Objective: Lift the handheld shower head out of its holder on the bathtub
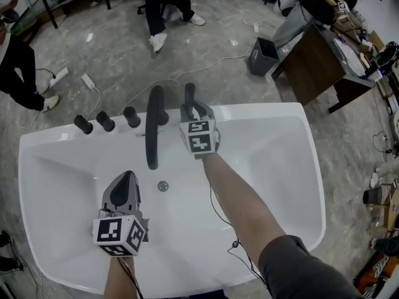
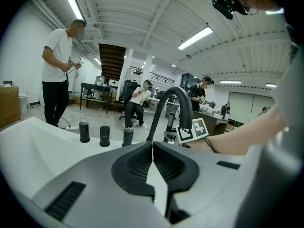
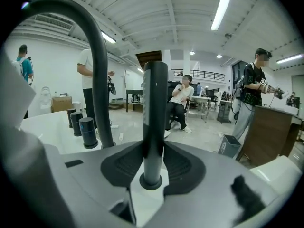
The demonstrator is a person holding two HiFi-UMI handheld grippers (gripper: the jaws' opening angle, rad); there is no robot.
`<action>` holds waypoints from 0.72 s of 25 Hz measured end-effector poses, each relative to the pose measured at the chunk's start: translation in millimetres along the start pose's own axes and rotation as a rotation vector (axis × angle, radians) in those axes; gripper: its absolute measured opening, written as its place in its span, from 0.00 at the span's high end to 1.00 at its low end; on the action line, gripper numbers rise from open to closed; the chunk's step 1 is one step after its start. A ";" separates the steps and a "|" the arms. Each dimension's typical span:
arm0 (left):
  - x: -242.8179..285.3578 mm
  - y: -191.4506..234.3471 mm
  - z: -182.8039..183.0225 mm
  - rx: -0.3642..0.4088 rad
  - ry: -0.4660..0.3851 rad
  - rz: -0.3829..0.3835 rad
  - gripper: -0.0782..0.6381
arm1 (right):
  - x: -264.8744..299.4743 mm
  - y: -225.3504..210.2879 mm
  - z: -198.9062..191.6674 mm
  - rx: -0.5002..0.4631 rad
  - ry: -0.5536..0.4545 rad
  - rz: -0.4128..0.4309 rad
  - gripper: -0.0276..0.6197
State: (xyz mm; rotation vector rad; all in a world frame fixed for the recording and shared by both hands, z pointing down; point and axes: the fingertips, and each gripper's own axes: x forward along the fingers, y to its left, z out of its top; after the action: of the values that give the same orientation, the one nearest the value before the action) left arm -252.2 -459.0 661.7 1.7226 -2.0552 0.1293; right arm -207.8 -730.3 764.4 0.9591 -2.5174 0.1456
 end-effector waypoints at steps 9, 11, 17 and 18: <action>-20.7 3.5 -2.3 0.012 0.009 0.006 0.87 | -19.7 4.8 13.1 -0.024 -0.006 0.014 0.75; -29.6 3.3 3.7 0.011 0.004 0.014 0.87 | -31.0 4.1 26.9 -0.022 -0.032 0.012 0.75; -61.1 -7.4 30.2 0.016 -0.024 0.017 0.87 | -75.4 1.5 75.7 -0.028 -0.100 0.007 0.75; -66.8 -9.8 33.9 0.017 -0.025 0.017 0.87 | -83.9 2.8 83.6 -0.029 -0.110 0.008 0.75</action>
State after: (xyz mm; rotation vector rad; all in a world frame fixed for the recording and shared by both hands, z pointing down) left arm -244.6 -412.3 602.8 1.7263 -2.0928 0.1315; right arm -184.4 -697.9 652.9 0.9697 -2.6166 0.0606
